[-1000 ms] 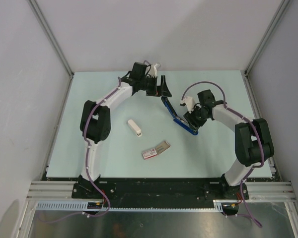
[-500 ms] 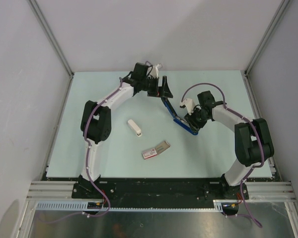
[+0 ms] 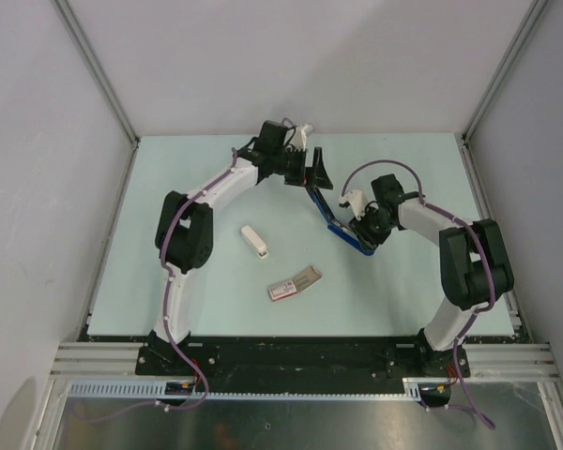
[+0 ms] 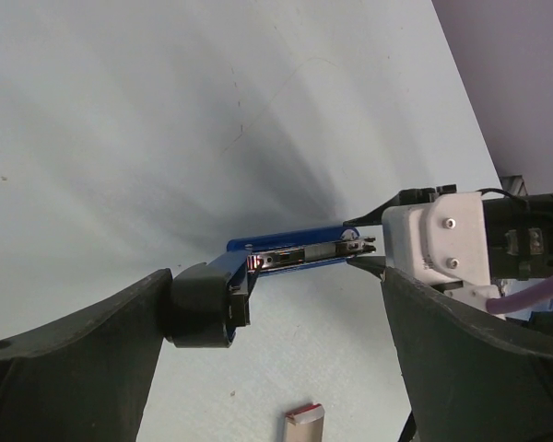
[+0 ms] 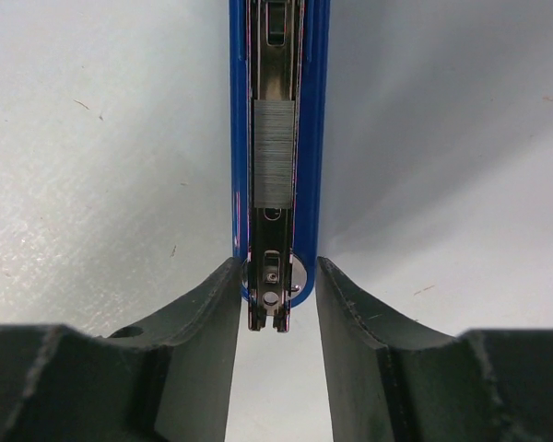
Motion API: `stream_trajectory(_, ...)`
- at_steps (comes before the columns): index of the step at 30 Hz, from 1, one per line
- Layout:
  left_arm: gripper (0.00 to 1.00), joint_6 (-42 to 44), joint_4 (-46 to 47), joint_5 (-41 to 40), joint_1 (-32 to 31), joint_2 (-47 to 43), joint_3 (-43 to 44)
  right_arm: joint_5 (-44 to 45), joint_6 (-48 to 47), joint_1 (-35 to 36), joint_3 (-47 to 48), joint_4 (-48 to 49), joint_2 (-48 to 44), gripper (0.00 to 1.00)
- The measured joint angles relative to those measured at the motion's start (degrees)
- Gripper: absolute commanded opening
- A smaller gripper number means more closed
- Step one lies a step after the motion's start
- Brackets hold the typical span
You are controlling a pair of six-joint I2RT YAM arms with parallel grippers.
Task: Load the staples into the stapler
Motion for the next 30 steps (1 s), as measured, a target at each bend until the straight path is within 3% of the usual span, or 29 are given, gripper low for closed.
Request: stream_trajectory(30,0.99,-1.49,0.00,0.68,-3.06,-1.66,0.00,0.31,0.02,0.00,-0.24,0.11,0.66,0.40)
